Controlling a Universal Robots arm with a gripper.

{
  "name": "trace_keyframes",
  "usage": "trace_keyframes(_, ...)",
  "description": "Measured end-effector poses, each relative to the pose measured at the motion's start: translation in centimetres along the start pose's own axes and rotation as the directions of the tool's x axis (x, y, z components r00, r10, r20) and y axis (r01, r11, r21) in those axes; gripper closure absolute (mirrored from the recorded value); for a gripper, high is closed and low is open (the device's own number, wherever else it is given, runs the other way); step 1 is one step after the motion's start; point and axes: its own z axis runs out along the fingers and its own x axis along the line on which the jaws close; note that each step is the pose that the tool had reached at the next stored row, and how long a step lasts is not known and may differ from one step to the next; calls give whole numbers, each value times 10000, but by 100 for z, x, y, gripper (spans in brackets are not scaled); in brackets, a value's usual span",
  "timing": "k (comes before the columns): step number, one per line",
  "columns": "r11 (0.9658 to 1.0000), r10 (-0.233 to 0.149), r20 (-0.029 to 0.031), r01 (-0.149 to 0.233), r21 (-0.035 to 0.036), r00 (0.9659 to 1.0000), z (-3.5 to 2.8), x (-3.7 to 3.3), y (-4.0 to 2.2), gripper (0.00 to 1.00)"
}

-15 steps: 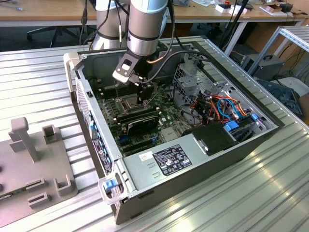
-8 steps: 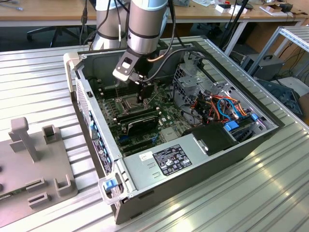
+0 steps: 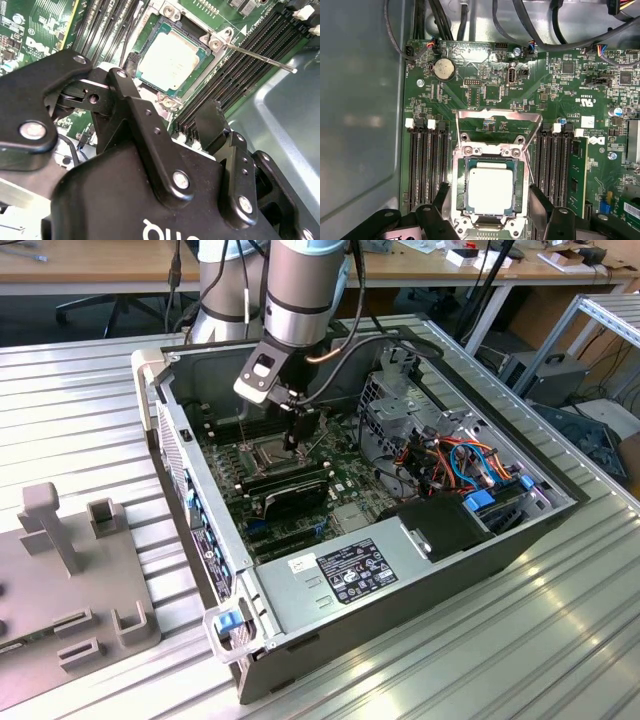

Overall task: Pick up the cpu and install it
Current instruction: 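Place the cpu into insertion slot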

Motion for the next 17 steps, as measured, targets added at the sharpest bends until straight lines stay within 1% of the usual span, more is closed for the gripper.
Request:
trace_keyframes(2,10000,0,2,0,0,10000,-32,0,1,27)
trace_keyframes(3,10000,0,0,0,-1,10000,-37,0,2,27)
trace_keyframes(13,10000,-1,4,1,1,10000,-44,1,1,27)
trace_keyframes(17,10000,0,2,0,1,10000,-38,23,-3,27)
